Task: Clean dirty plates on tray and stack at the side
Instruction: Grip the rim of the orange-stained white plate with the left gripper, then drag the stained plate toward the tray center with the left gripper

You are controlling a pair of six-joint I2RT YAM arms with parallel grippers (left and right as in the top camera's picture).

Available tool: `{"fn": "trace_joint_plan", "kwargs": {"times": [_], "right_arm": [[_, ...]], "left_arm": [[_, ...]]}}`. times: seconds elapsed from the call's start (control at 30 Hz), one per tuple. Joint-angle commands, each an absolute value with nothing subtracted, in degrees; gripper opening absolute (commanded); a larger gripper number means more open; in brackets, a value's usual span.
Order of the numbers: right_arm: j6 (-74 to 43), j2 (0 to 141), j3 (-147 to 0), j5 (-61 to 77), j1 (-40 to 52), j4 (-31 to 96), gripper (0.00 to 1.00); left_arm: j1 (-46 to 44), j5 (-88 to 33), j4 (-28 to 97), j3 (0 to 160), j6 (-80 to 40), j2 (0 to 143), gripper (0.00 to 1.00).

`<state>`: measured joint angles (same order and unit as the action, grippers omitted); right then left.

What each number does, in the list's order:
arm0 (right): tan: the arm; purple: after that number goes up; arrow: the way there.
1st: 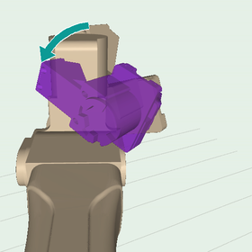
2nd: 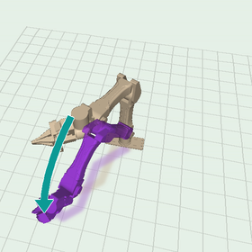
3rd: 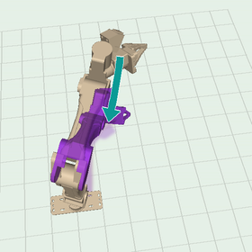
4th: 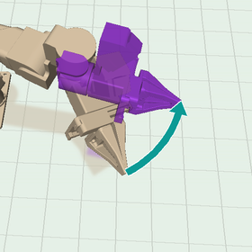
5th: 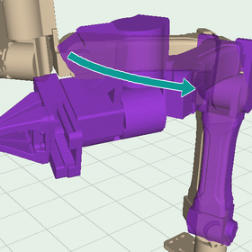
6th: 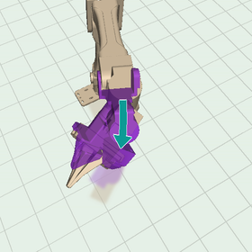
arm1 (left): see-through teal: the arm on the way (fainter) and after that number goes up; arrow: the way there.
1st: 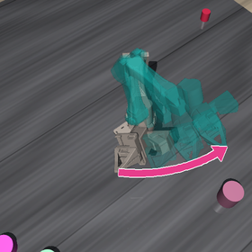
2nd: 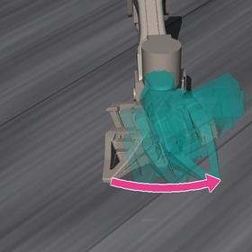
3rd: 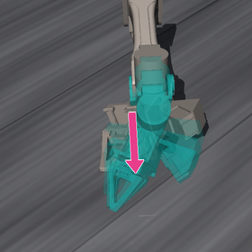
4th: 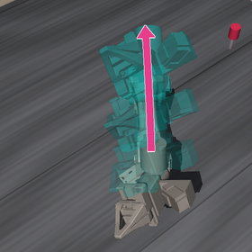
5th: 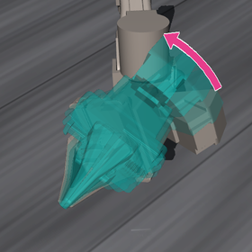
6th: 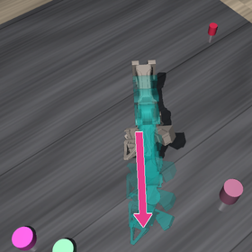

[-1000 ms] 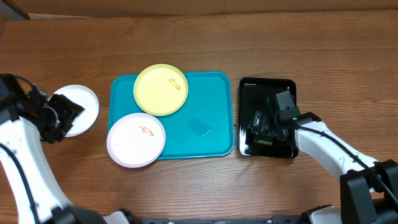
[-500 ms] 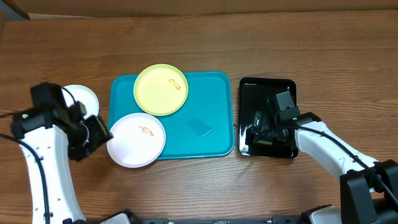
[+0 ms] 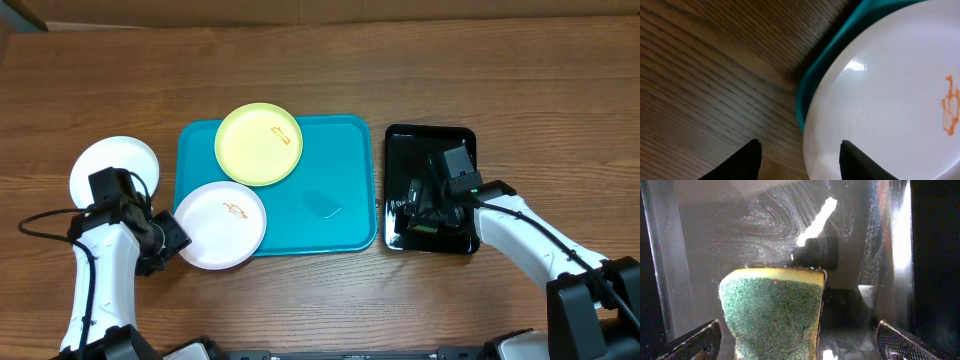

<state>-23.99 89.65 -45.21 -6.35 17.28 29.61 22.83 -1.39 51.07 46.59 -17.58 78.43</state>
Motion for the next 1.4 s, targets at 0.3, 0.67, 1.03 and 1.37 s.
{"fn": "trace_joint_plan", "kwargs": {"times": [0.3,0.67,1.03,1.37], "right_arm": [[-24.2,89.7,-44.8,-6.4,17.0,29.2,1.00],[-24.2,89.7,-44.8,-6.4,17.0,29.2,1.00],[-24.2,89.7,-44.8,-6.4,17.0,29.2,1.00],[-24.2,89.7,-44.8,-6.4,17.0,29.2,1.00]], "left_arm": [[22.5,-3.8,43.0,39.3,-18.9,78.4,0.35],[22.5,-4.1,41.7,38.6,-18.8,78.4,0.08],[22.5,-7.8,43.5,38.9,-15.8,78.3,0.04],[22.5,-17.0,47.2,46.1,-11.0,78.3,0.04]]}}
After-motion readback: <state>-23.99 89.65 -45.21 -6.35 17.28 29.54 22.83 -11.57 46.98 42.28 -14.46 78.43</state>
